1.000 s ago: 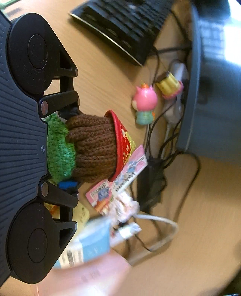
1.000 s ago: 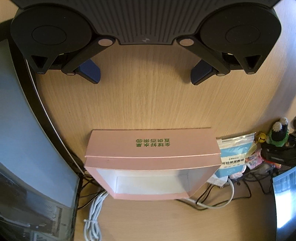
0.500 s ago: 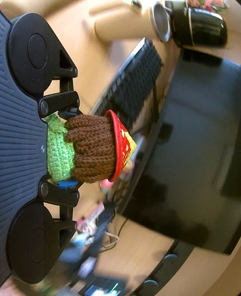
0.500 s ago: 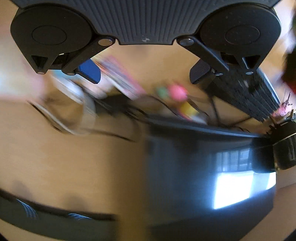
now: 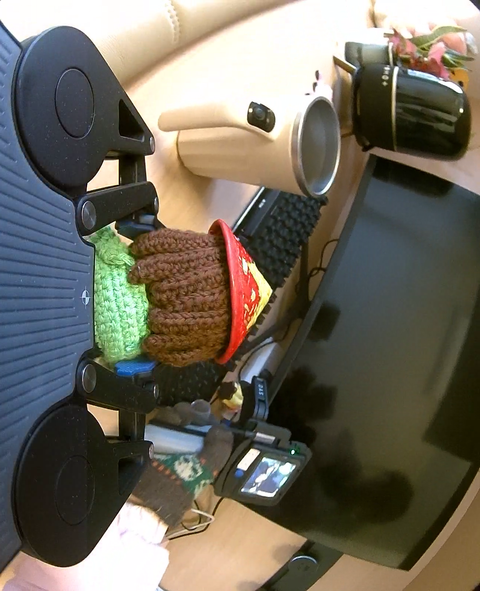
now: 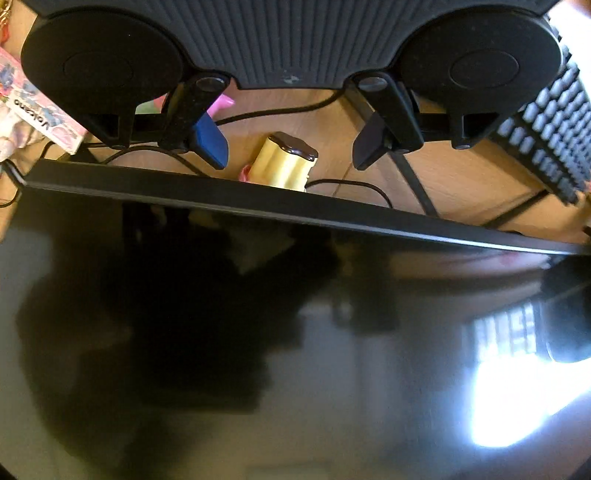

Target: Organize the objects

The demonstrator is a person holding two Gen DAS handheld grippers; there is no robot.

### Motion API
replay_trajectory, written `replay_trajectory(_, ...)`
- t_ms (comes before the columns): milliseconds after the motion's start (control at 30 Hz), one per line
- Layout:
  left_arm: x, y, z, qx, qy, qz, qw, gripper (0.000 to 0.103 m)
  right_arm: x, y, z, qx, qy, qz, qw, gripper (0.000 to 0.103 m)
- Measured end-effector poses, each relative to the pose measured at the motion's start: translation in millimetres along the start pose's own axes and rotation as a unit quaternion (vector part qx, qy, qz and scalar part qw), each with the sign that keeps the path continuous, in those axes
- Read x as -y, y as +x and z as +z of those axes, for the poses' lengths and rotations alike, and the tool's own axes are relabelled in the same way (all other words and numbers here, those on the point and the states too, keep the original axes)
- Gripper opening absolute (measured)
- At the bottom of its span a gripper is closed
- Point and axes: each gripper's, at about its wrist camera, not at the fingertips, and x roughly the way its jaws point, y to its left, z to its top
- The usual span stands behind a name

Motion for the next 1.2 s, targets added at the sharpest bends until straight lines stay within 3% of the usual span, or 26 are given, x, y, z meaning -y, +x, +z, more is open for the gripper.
replay_trajectory(167, -12.1, 3.4, 0.6, -0.006, -0.008, 0.000, 1.0000, 0.064, 3.1, 29.0, 8.0, -0.048, 0.041, -0.013, 0.998, 0.075)
replay_trajectory(267, -16.9, 3.8, -1.5, -0.009, -0.009, 0.000, 0.9999, 0.064, 7.9, 38.1, 11.7, -0.071, 0.051, -0.014, 0.996, 0.069)
replay_trajectory(333, -16.1, 4.5, -2.2, -0.013, -0.005, -0.001, 0.9999, 0.064, 10.7, 42.2, 13.5, -0.079, 0.049, -0.008, 0.996, 0.044)
replay_trajectory(400, -15.3, 3.9, -3.8, -0.016, -0.002, -0.006, 0.9998, 0.064, 16.8, 45.6, 13.2, -0.096, 0.058, 0.009, 0.994, 0.040)
replay_trajectory(633, -4.7, 13.6, -3.8, -0.030, 0.006, -0.032, 0.9990, 0.064, 45.2, -7.8, -0.4, -0.052, 0.034, 0.038, 0.997, 0.037)
replay_trajectory(833, 25.2, 25.5, -5.1, -0.044, 0.033, -0.078, 0.9955, 0.064, 102.7, -85.8, -27.8, -0.025, 0.028, 0.042, 0.998, 0.037)
replay_trajectory(933, 41.1, 31.8, -12.3, -0.063, 0.047, -0.099, 0.9919, 0.064, 147.5, -133.0, -50.6, -0.005, 0.016, 0.003, 1.000, 0.037)
replay_trajectory(1000, 48.6, 35.1, -18.9, -0.075, 0.055, -0.111, 0.9895, 0.064, 165.4, -142.5, -54.4, 0.004, -0.015, -0.038, 0.999, 0.038)
replay_trajectory(1067, 54.5, 39.9, -24.3, -0.087, 0.055, -0.117, 0.9879, 0.064, 181.6, -147.1, -64.7, -0.006, -0.050, -0.049, 0.998, 0.040)
replay_trajectory(1167, 59.7, 47.9, -25.7, -0.093, 0.037, -0.110, 0.9889, 0.064, 182.6, -170.3, -84.0, -0.026, -0.093, -0.001, 0.995, 0.056)
replay_trajectory(1200, 62.7, 48.3, -26.0, -0.092, 0.029, -0.104, 0.9899, 0.064, 173.5, -177.7, -92.6, -0.036, -0.112, 0.032, 0.993, 0.062)
